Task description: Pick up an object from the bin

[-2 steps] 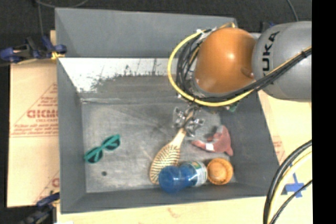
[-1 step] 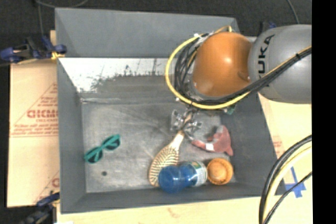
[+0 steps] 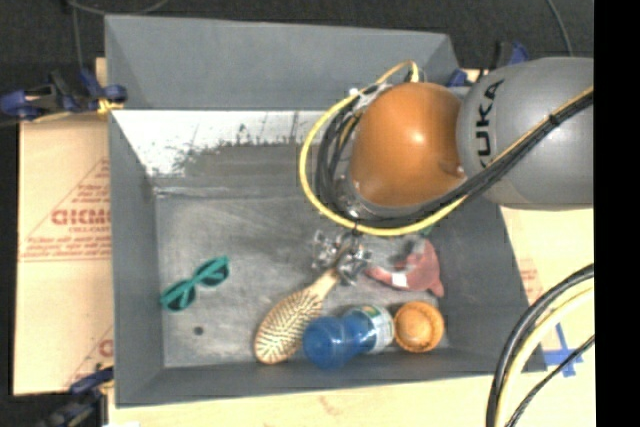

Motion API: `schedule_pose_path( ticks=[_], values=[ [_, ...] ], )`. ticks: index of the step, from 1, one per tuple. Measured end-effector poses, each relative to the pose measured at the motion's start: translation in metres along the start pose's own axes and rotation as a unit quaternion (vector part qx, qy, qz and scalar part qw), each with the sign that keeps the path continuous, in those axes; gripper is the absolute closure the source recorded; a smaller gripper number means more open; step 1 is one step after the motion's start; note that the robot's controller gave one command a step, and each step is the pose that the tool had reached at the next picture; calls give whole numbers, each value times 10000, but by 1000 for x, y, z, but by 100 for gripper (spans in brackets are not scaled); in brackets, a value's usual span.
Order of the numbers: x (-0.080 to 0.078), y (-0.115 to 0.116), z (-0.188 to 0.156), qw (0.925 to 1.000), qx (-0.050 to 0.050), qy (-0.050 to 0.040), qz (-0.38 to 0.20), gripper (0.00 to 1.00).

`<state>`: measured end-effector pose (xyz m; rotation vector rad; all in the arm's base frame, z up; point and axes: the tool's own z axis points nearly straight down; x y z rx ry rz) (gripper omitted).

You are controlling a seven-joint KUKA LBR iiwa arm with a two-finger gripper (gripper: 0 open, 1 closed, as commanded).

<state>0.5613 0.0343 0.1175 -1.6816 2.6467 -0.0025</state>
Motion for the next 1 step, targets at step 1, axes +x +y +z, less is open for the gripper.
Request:
schedule_pose_path(
  ticks=[1],
  values=[
    [1,-26,18,9982,27,-18,-591,100]
  ],
)
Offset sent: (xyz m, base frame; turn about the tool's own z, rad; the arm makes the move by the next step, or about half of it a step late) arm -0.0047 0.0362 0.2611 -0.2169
